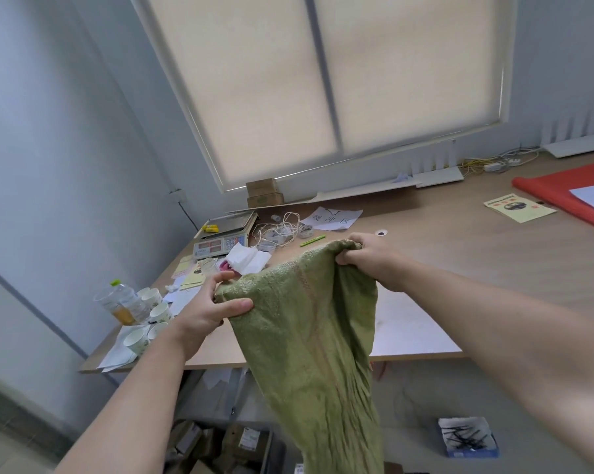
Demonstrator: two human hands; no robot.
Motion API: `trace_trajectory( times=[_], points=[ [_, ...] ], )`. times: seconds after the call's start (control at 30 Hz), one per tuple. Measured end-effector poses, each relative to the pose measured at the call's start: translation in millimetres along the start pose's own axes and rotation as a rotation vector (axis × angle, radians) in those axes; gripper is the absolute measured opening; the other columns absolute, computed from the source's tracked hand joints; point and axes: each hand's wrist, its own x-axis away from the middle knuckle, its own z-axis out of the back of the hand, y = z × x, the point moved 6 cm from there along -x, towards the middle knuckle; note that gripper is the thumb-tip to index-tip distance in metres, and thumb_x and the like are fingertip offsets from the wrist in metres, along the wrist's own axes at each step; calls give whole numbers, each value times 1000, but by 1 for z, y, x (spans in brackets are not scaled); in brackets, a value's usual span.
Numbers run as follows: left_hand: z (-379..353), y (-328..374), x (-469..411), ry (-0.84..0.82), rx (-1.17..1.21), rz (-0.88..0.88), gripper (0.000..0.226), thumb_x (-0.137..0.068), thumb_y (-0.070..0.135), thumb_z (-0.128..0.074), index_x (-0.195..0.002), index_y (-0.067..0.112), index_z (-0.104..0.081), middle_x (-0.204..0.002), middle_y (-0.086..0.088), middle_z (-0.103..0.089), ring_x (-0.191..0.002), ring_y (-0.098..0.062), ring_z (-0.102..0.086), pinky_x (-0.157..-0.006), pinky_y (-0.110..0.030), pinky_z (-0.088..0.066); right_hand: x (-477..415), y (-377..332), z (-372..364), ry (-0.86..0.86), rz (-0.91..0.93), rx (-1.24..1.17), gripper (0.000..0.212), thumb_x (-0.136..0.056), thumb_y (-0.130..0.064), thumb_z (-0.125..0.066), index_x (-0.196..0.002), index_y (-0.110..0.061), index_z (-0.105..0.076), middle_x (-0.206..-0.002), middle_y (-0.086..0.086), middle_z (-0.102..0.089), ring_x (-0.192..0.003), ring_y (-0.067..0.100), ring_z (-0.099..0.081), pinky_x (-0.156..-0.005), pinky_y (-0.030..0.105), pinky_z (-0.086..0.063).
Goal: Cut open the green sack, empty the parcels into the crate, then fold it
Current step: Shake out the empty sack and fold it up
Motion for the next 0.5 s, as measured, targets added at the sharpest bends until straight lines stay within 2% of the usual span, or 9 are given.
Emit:
trace_trajectory(
  times=[0.07,0.13,0.2,0.27,0.37,0.43,0.5],
  points=[
    [0,-1,-1,29,7,3,76,-49,38,-86,-119,30,-57,-114,-10,-64,-108,-29,-61,-96,-45,-48,-2,3,1,24,-10,2,28,-81,-10,-71,-106,-7,-57,-93,8,-61,-84,20,-57,-73,33,-46],
    [2,-2,-4,104,18,-16,54,-68,24,-82,-116,17,-59,-103,-8,-65,-92,-23,-61,-74,-29,-47,-2,3,2,40,1,-43,45,-77,-13,-76,-116,-12,-53,-99,8,-62,-88,21,-60,-78,35,-51],
    [7,-5,-8,210,53,-42,28,-86,9,-70,-111,11,-59,-94,-6,-63,-86,-24,-58,-65,-26,-42,-3,3,3,36,29,-123,65,-71,-17,-81,-127,-24,-48,-112,12,-63,-99,25,-65,-91,43,-54],
    [12,-12,-14,303,113,-46,22,-91,9,-65,-111,13,-58,-100,-7,-65,-93,-28,-61,-67,-30,-45,-3,2,3,4,53,-199,82,-65,-23,-83,-135,-35,-41,-122,14,-61,-108,29,-65,-95,45,-53],
    [15,-17,-19,410,259,-30,27,-95,17,-62,-119,15,-53,-107,-11,-65,-89,-27,-63,-70,-39,-50,-6,3,-1,-63,64,-251,100,-57,-34,-89,-140,-46,-35,-136,9,-51,-118,26,-60,-100,44,-51],
    [15,-19,-20,465,382,-19,32,-97,20,-60,-126,14,-49,-116,-15,-64,-98,-30,-64,-82,-49,-56,-6,5,-3,-113,62,-259,107,-51,-40,-92,-140,-52,-32,-143,8,-46,-127,27,-53,-107,45,-45],
    [18,-20,-19,525,464,-5,38,-98,23,-59,-132,14,-46,-124,-17,-62,-110,-33,-62,-95,-55,-52,-4,12,-5,-164,36,-314,112,-53,-36,-91,-143,-52,-27,-138,16,-52,-125,28,-56,-108,44,-44]
  ],
)
